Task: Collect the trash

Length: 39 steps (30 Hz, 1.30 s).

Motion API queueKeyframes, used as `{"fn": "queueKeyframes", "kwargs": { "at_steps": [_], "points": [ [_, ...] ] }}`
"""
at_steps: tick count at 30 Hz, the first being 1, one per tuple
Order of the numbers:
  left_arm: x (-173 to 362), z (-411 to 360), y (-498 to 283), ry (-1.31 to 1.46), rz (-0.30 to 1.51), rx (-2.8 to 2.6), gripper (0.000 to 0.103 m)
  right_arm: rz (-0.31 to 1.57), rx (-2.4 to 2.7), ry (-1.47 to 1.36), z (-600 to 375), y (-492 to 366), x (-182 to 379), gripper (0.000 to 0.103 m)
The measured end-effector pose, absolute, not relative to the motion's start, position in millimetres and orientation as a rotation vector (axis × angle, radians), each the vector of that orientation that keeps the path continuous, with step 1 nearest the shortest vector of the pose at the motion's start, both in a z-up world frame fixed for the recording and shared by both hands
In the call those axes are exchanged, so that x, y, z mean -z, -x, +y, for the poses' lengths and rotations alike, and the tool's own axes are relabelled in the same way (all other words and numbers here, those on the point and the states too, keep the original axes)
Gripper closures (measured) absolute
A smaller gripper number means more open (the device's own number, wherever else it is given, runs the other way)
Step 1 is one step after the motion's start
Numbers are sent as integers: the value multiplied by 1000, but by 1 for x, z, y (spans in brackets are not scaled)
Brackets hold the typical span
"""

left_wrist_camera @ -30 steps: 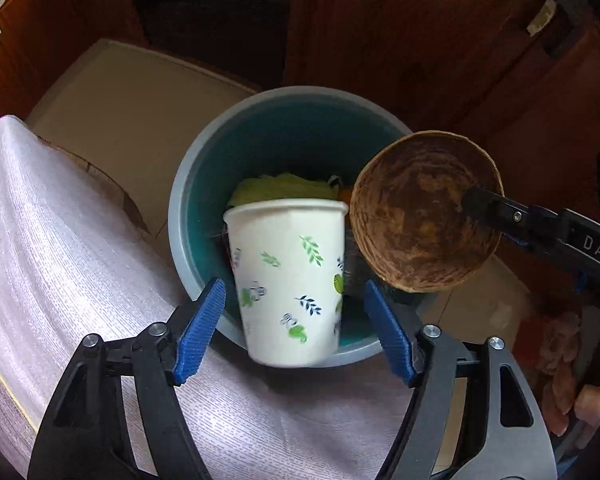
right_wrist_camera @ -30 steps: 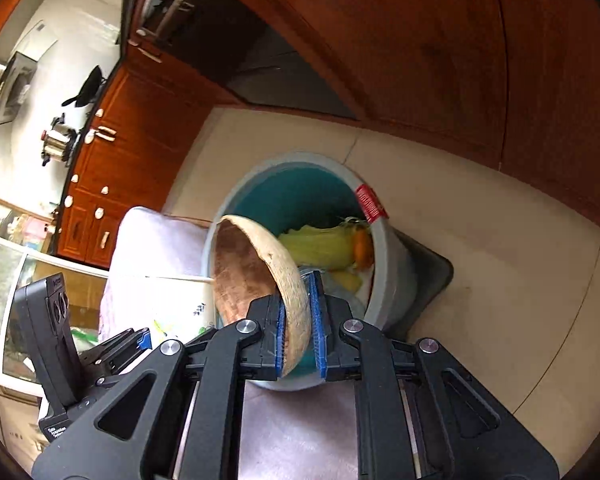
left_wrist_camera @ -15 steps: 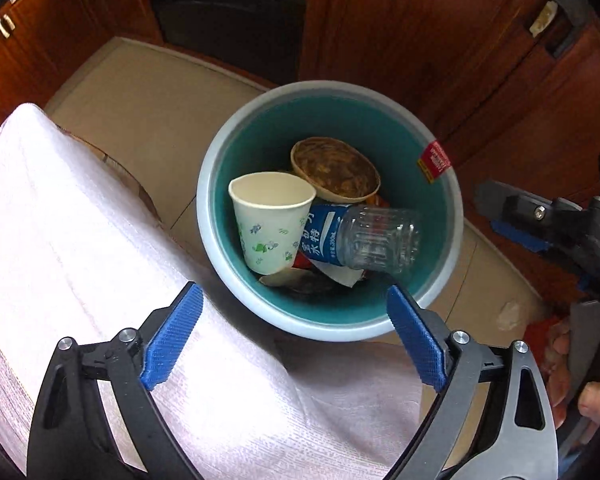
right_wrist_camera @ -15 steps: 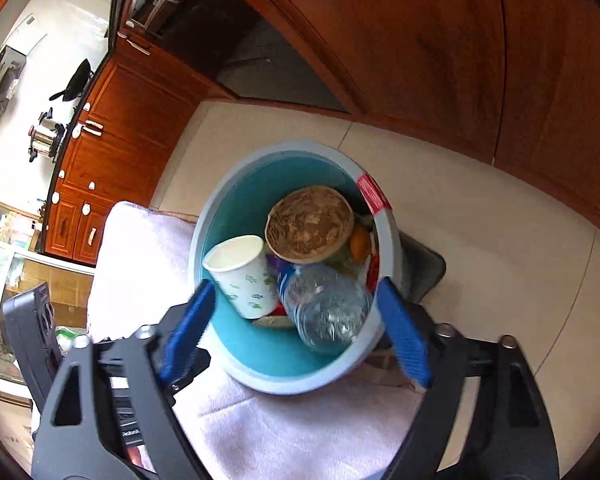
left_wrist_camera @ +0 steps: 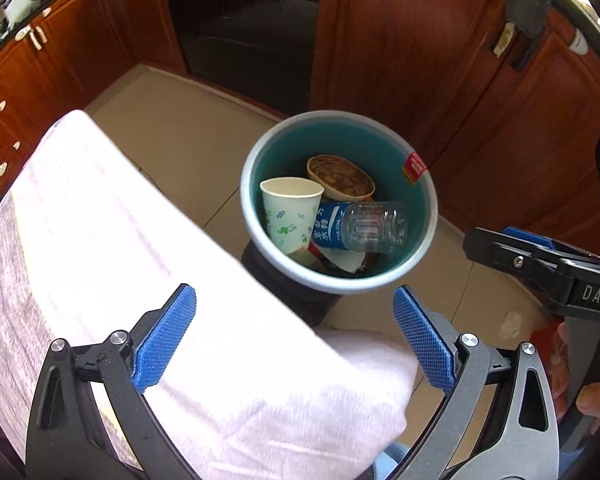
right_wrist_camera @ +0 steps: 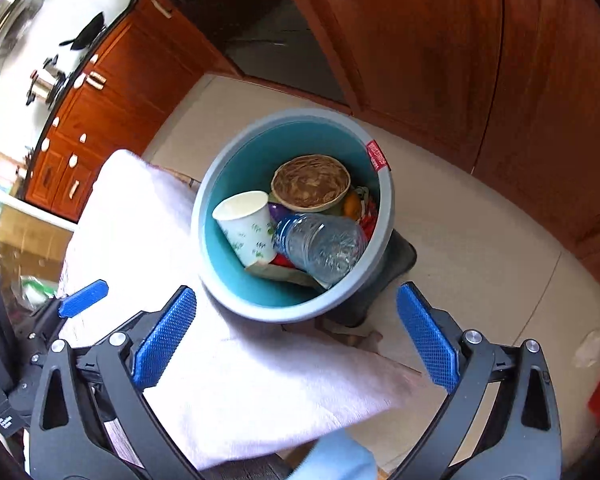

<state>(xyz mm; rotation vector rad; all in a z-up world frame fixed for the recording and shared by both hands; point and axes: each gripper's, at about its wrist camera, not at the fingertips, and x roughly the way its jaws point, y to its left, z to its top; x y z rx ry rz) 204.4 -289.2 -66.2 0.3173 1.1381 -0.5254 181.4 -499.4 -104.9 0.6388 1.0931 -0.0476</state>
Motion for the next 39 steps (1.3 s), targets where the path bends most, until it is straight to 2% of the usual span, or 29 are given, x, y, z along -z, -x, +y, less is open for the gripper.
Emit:
{"fn": "queueKeyframes", "kwargs": {
  "at_steps": [15, 39],
  "points": [
    [46, -217, -152, -209, 1090, 468, 4, 1096, 76, -417, -439, -127, 54, 7],
    [41, -166, -94, -167, 1062, 423, 4, 1094, 113, -103, -366, -84, 35, 7]
  ]
}}
